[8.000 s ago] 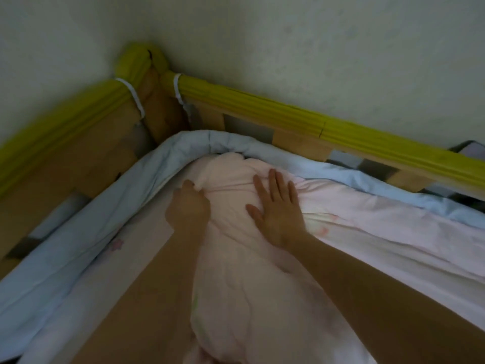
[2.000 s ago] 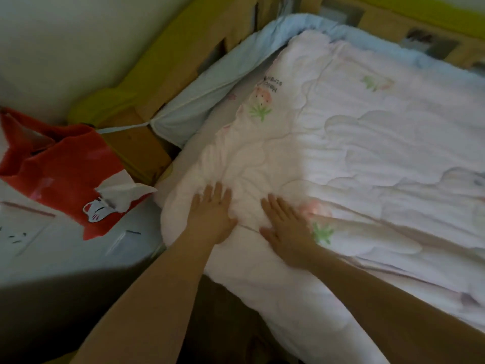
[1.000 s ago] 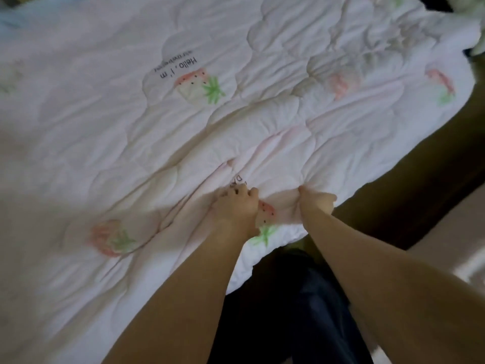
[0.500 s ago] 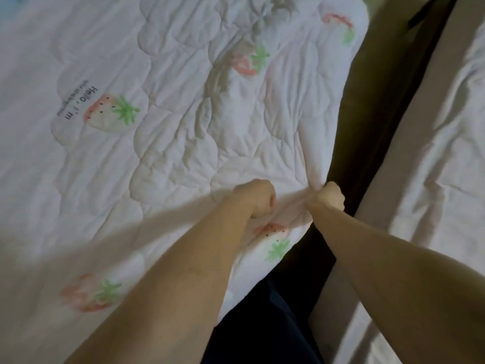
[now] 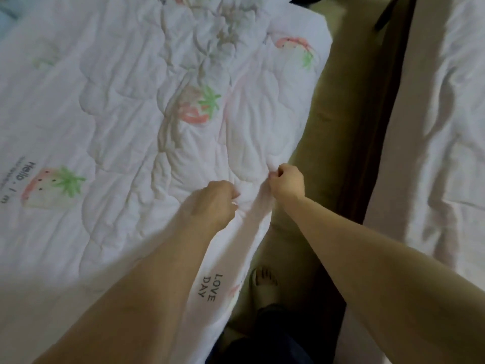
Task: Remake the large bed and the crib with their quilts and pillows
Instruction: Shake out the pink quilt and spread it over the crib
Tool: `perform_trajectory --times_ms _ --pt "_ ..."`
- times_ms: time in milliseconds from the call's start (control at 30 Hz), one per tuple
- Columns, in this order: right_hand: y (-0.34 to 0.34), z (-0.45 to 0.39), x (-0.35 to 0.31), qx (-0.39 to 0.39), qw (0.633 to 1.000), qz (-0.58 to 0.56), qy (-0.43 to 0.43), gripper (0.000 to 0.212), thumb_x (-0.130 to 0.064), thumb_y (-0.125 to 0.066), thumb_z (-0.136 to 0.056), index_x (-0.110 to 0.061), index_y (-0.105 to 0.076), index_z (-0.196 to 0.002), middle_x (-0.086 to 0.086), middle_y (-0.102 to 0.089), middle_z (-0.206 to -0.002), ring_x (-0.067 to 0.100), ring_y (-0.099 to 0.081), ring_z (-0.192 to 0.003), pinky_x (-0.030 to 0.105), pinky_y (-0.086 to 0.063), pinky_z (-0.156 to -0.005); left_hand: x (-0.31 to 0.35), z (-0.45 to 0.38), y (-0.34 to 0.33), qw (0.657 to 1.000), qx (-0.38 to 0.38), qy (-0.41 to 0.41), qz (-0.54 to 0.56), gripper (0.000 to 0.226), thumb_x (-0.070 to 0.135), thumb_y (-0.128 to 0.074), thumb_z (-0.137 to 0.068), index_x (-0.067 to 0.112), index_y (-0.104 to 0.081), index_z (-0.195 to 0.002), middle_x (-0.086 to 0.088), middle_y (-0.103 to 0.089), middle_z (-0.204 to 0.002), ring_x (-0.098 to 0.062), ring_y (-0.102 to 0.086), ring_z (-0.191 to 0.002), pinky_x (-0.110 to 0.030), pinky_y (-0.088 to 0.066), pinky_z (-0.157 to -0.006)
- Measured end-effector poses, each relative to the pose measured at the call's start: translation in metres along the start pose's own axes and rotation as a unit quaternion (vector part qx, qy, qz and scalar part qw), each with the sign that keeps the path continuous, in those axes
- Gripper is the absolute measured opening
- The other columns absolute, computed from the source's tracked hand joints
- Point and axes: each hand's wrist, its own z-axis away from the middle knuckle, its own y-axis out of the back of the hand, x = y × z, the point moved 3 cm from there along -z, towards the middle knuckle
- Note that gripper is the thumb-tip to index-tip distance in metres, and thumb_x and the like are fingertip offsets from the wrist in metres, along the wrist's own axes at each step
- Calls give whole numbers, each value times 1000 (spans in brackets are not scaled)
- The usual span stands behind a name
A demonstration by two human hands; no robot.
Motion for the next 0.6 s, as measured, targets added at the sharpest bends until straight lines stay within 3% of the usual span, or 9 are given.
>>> perform_trajectory --times_ms 100,167,233,333,467,600 --pt "28 9 29 61 996 -10 -69 11 -16 -49 -93 -11 -59 -91 8 -63 -91 26 -62 -81 42 -56 -76 26 -3 13 983 -150 -107 -3 15 23 -68 -83 17 -58 -75 3 -62 -80 -18 -62 -81 -27 -48 -73" --pt "46 13 39 39 994 20 -104 12 -12 -48 -94 -9 -58 -100 10 -62 -99 22 -59 -80 30 -50 -62 43 -11 36 975 -168 -143 -31 5 24 -60 -88 22 -64 -86 8 -63 -86 -16 -62 -85 -29 -49 -77" --pt "52 1 31 19 994 66 -82 15 -13 -50 -96 -9 -55 -109 9 -60 -100 19 -56 -79 25 -44 -56 51 -31 61 985 -80 -144 -52 18 26 -52 -93 24 -64 -106 4 -62 -105 -19 -60 -100 -35 -49 -83" --pt "56 -46 -4 58 996 60 11 19 -25 -52 -96 -13 -52 -111 6 -61 -105 21 -60 -86 37 -56 -76 60 -73 98 992 54 -107 -26 37 27 -50 -96 18 -50 -132 -4 -52 -126 -24 -49 -119 -41 -45 -94" --pt "64 -130 -72 102 990 27 98 33 -32 -48 -97 -15 -46 -126 4 -53 -125 22 -59 -100 41 -55 -85 81 -134 125 985 126 -109 -55 59 28 -48 -97 13 -25 -149 -5 -32 -150 -25 -30 -136 -37 -31 -108" --pt "86 -227 -143 148 978 16 149 31 -28 -42 -99 -12 -41 -126 9 -42 -131 31 -57 -104 48 -53 -85 106 -218 147 978 169 -101 -74 63 31 -49 -96 17 -21 -151 0 -18 -158 -20 -20 -142 -33 -21 -113"
